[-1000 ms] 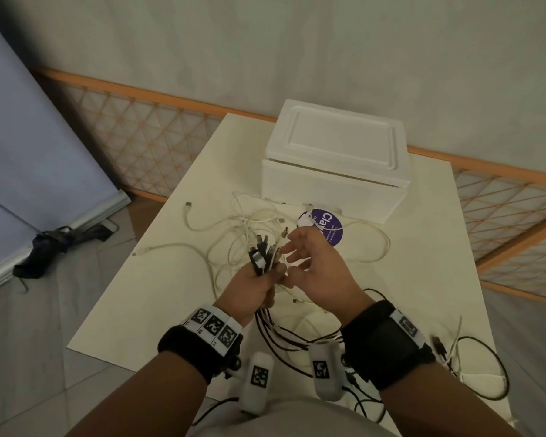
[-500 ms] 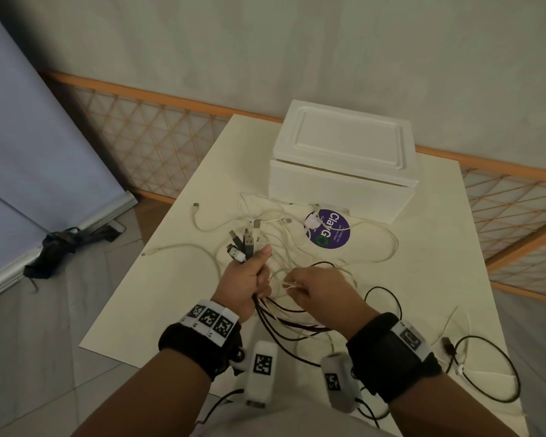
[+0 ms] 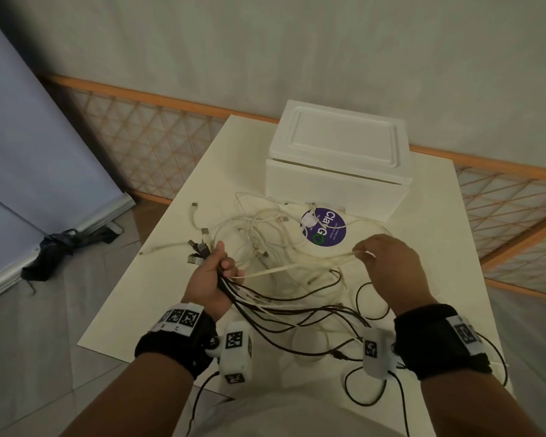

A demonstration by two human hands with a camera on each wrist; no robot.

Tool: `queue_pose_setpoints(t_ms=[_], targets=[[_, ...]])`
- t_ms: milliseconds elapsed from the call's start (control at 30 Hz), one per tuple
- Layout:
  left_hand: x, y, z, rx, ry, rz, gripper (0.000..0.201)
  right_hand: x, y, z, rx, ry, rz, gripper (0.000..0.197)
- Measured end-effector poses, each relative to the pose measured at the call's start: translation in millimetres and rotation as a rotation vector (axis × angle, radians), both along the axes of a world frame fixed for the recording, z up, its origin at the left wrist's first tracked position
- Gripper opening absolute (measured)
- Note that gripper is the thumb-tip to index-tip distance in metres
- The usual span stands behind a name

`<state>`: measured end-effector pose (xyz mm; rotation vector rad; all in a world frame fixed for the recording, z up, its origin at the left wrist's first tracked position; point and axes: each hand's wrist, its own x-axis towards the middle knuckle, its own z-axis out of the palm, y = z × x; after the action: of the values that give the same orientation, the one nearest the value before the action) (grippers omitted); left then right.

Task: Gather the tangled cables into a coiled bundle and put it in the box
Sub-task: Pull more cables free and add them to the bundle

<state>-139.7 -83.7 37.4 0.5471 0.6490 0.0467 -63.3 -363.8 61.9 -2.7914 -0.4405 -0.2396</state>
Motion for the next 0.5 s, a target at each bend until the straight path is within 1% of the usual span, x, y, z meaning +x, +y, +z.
queue_pose_setpoints(t_ms=[67,133,200,233,300,333,367,400,433,500], targets=[[-2,1,-3,-0.015,0.002,0.010,0.029,-1,-11,1,-0.102,0.078,-0.050,0.011],[-2,0,-4,-0.010,0.025,0.021,0.034,-5,-20,0,-0.226,0.196,-0.089,0.016],[-1,-3,-4,-0.008,0.044,0.036,0.041,-9,-23,-1,-0.268,0.290,-0.111,0.017],[0,-4,-4,-0.003,0.054,0.036,0.040,-11,-24,0,-0.289,0.309,-0.112,0.018],[0,-6,-3,0.020,0.073,0.011,0.037,-16,-24,2,-0.391,0.376,-0.070,0.019],[0,-6,-3,0.040,0.081,-0.011,0.037,-17,-24,3,-0.447,0.448,-0.016,0.023],[-1,-6,-3,0.067,0.094,-0.034,0.039,-17,-22,6,-0.472,0.528,0.060,0.031],[-1,-7,-3,0.097,0.108,-0.054,0.040,-18,-18,9,-0.440,0.590,0.148,0.040],[-2,-8,-2,0.126,0.117,-0.071,0.041,-17,-11,12,-0.335,0.607,0.237,0.046],[-1,-14,3,0.185,0.118,-0.106,0.041,-19,11,21,-0.033,0.530,0.363,0.052]])
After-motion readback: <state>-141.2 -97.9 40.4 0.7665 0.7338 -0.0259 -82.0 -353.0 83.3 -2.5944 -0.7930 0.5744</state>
